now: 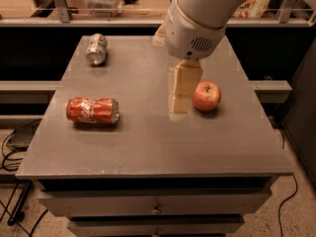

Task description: Place coke can upright

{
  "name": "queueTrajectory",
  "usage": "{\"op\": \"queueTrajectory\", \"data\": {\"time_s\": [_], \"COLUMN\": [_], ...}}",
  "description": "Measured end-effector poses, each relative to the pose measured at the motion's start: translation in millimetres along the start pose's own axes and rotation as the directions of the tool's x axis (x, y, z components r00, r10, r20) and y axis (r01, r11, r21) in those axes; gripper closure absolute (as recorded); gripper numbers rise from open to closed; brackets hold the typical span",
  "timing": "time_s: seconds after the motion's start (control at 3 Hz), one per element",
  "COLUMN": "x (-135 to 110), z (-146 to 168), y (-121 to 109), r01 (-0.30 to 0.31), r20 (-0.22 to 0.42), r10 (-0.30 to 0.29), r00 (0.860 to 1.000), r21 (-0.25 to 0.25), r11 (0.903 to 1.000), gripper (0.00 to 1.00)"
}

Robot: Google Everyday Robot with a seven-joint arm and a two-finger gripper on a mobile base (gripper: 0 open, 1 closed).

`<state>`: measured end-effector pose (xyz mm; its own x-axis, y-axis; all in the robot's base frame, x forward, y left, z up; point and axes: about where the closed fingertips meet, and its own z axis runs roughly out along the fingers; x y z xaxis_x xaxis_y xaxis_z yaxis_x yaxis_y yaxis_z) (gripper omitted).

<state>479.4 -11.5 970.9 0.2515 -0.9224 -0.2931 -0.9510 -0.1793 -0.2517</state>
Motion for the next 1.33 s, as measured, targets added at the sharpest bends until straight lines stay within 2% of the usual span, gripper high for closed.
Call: {"op": "queueTrajectory", "data": {"time_s": [0.33,1.0,1.33], "x": [-35,-41,-65], "z": [17,19,37], "y": [-15,-15,-23], "r01": [0.044,0.051,0.078], "r20": [0.032,0.028,0.039], "r10": [-0.043,-0.050,-0.077], "r00": [0.999,0.998,0.996], "r21": [-0.012,-0.025,-0.027], "r11": [0.9990,0.9984,0.9966], "gripper": [0.00,0.00,0.00]}}
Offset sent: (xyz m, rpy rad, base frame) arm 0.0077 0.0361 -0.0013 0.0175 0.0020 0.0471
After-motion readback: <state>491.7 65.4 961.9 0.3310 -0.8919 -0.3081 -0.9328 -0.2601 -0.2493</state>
